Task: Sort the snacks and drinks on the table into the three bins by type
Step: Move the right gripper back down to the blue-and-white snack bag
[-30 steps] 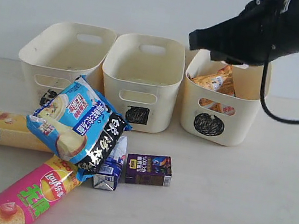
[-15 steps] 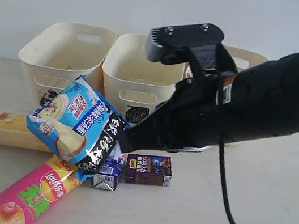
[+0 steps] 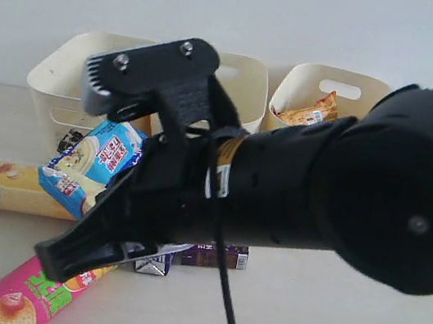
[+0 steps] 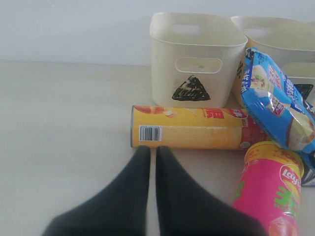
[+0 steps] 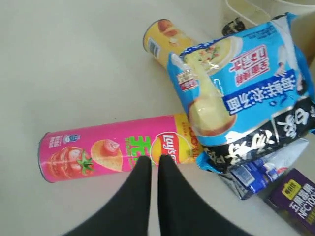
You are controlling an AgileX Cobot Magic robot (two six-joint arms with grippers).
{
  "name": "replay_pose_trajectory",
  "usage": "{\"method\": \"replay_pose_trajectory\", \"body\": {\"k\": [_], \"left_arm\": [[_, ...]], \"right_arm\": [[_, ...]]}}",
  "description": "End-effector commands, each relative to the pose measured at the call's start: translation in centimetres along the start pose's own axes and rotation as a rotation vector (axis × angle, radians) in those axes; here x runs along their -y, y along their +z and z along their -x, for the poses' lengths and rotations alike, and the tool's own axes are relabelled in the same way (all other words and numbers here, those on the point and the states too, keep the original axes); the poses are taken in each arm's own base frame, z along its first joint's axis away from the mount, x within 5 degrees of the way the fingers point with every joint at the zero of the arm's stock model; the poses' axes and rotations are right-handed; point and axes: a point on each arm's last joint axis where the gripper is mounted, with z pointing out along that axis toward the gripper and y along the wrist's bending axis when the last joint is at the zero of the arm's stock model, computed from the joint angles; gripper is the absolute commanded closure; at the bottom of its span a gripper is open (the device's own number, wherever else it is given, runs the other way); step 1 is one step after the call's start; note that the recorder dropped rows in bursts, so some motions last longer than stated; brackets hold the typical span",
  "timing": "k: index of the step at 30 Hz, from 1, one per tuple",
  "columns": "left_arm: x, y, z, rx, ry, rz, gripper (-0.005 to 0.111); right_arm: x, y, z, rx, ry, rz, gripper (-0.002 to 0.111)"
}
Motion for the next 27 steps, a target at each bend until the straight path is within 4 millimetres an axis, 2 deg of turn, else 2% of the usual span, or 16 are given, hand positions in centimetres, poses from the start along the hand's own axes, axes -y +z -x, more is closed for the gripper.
{"method": "replay_pose_trajectory", "body": {"k": [1, 6, 8, 9, 10, 11, 12, 13, 15, 19, 23, 27], "left_arm": [[0.0, 0.0, -0.1, 0.003, -0.006, -0.002, 0.102], [0.0, 0.0, -0.1, 0.003, -0.006, -0.002, 0.102], [0.0, 0.0, -0.1, 0.003, -0.006, -0.002, 0.102], [0.0, 0.0, -0.1, 0.003, -0.006, -0.002, 0.102], [0.0, 0.0, -0.1, 0.003, -0.006, -0.002, 0.102], [0.0, 0.0, -0.1, 0.003, -0.006, -0.002, 0.102], [0.0, 0.0, -0.1, 0.003, -0.006, -0.002, 0.102], [0.0, 0.0, -0.1, 0.003, -0.006, -0.002, 0.102], [0.0, 0.0, -0.1, 0.003, -0.006, -0.002, 0.102], [0.0, 0.0, -0.1, 0.003, -0.006, -0.002, 0.102], [0.0, 0.0, -0.1, 0.003, -0.006, -0.002, 0.102], [0.0, 0.0, -0.1, 0.003, -0.006, -0.002, 0.102]], "right_arm": [[-1.6, 1.4, -0.3, 0.029, -0.085, 0.038, 0.107], [-1.8, 3.3, -0.9, 0.04, -0.123, 0.04, 0.106], [-1.7, 4.1, -1.1, 0.041, -0.154, 0.037, 0.1], [-1.7, 4.9, -1.2, 0.029, -0.168, 0.036, 0.083], [-1.8, 5.4, -1.2, 0.024, -0.168, 0.036, 0.074], [-1.8, 6.5, -1.0, 0.016, -0.172, 0.035, 0.045], [-1.9, 6.9, -0.9, 0.015, -0.172, 0.035, 0.034], [-1.9, 7.8, -0.7, 0.005, -0.193, 0.034, 0.029], [-2.0, 9.4, -0.3, -0.027, -0.272, 0.029, 0.03], [-1.1, 11.8, 0.9, -0.123, -0.303, -0.033, 0.03], [1.2, 12.4, 2.6, -0.148, -0.29, -0.338, 0.03], [1.1, 13.6, 2.5, -0.093, -0.305, -0.323, 0.03]]}}
